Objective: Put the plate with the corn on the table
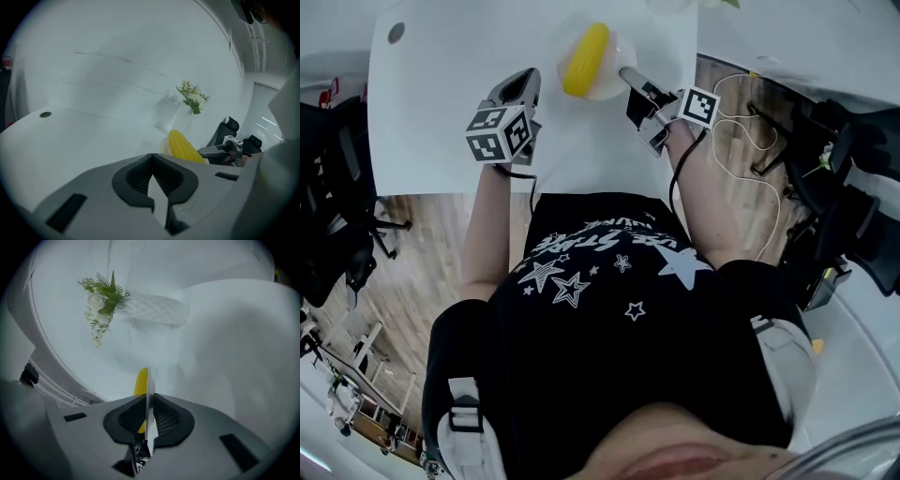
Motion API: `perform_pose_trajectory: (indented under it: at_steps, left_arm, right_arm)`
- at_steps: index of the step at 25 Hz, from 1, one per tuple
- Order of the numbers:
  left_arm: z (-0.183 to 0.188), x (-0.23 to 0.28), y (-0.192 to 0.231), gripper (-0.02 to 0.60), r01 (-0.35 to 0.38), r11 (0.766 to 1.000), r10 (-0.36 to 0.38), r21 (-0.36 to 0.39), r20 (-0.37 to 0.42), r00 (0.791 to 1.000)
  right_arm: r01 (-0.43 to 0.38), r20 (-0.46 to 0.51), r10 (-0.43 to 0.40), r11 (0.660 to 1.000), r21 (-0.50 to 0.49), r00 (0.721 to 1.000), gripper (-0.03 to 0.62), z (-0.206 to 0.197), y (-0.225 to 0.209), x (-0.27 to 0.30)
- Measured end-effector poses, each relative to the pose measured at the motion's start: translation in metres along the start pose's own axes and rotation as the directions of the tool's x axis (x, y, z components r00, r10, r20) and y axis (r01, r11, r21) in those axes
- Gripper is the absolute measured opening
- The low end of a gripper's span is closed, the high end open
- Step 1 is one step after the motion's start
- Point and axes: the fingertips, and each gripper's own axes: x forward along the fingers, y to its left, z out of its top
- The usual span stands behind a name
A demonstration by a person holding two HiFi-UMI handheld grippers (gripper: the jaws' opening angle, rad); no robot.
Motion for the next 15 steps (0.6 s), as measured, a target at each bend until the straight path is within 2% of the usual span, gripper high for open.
perform_pose_trajectory:
  at_steps: [9, 15]
  left_arm:
    - [0.004, 0.030, 0.022, 0.006, 0.059, 0.998, -0.059, -0.013, -0.035, 0.998]
    - [0.004, 0.042, 0.030, 0.006, 0.069, 0.997, -0.071, -0.025, -0.046, 0.996]
  right_arm:
    - [0.043, 0.041, -0.043, 0.999, 0.016, 0.998, 0.032, 0.010, -0.022, 0.025]
    - [0.068, 0.062, -0.070, 0.997, 0.026, 0.996, 0.032, 0.020, -0.032, 0.033]
